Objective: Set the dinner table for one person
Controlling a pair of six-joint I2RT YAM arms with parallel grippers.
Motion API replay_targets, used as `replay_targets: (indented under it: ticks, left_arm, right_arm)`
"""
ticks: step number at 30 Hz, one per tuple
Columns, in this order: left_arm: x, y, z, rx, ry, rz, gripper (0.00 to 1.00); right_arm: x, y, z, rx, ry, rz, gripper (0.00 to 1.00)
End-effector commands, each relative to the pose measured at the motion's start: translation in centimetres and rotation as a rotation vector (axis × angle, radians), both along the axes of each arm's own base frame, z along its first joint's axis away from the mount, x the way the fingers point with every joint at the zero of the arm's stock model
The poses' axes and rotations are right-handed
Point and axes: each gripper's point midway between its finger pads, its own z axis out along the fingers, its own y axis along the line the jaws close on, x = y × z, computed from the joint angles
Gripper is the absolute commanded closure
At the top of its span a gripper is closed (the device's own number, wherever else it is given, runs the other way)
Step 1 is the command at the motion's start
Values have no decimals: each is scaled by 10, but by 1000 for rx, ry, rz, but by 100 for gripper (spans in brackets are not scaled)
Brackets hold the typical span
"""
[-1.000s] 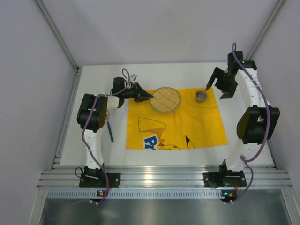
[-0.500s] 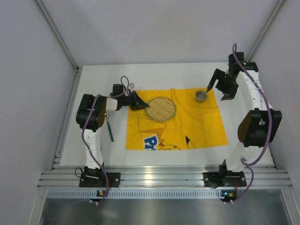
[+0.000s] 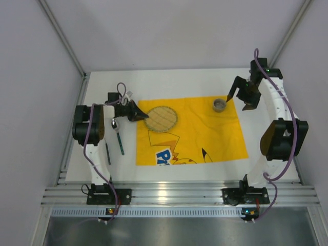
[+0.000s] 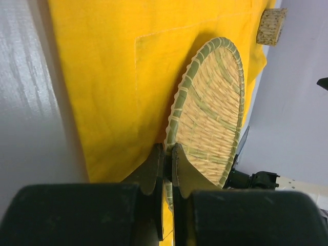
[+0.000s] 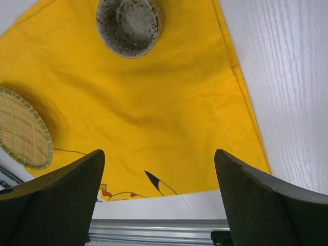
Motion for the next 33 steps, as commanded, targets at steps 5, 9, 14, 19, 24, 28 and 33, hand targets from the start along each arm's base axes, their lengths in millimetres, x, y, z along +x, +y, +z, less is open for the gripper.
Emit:
replay_targets:
  ticks: [5, 9, 14, 19, 24, 28, 33]
  left_arm:
    - [13, 5, 44, 72, -102, -26, 100]
    - [31, -13, 85, 88, -189, -55, 100]
    - [29, -64, 108, 25, -235, -166, 100]
    - [4, -108, 98, -45, -226, -262, 100]
    - [-20, -147, 84, -83, -180, -341, 100]
    - [-29, -164, 65, -83, -158, -375, 100]
    - [-42, -158, 32, -32, -81, -379, 100]
  right_arm:
    - [5, -11, 1, 4, -35, -8, 12]
    - [7, -9, -1, 12, -36, -13, 12]
    - [6, -8, -4, 22, -37, -15, 12]
    - [2, -8, -7, 20, -31, -18, 12]
    - [-2, -9, -10, 16, -27, -14, 12]
    - [-3, -8, -12, 20, -23, -13, 12]
    - [-3, -8, -13, 21, -20, -13, 12]
